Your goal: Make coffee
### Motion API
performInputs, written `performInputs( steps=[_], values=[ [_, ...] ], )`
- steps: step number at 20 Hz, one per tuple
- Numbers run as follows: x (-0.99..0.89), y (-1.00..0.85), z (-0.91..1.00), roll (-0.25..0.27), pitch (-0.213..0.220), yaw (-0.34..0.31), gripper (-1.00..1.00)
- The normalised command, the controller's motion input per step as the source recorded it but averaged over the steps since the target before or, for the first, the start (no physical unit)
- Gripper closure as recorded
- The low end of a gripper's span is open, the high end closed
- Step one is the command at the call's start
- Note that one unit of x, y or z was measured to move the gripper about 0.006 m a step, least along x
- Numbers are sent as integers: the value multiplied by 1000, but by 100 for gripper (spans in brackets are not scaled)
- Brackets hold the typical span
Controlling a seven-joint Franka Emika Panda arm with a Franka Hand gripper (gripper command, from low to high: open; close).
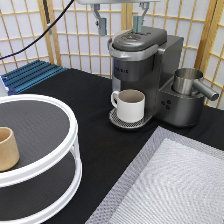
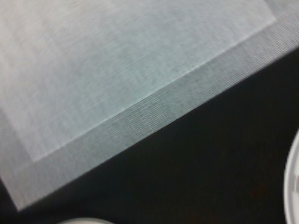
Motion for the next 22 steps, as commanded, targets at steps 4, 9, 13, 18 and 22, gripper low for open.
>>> performInputs(
  steps=[4,9,13,18,22],
  values=[
    [-231,281,64,64,-51,252,-100],
    [-365,573,114,70,-59,132,-100],
    [-492,609,64,83,-58,94,-100],
    [-536,146,-278,112,-33,79,-100],
    [-556,-225,-543,136,1,6,-100]
  ],
)
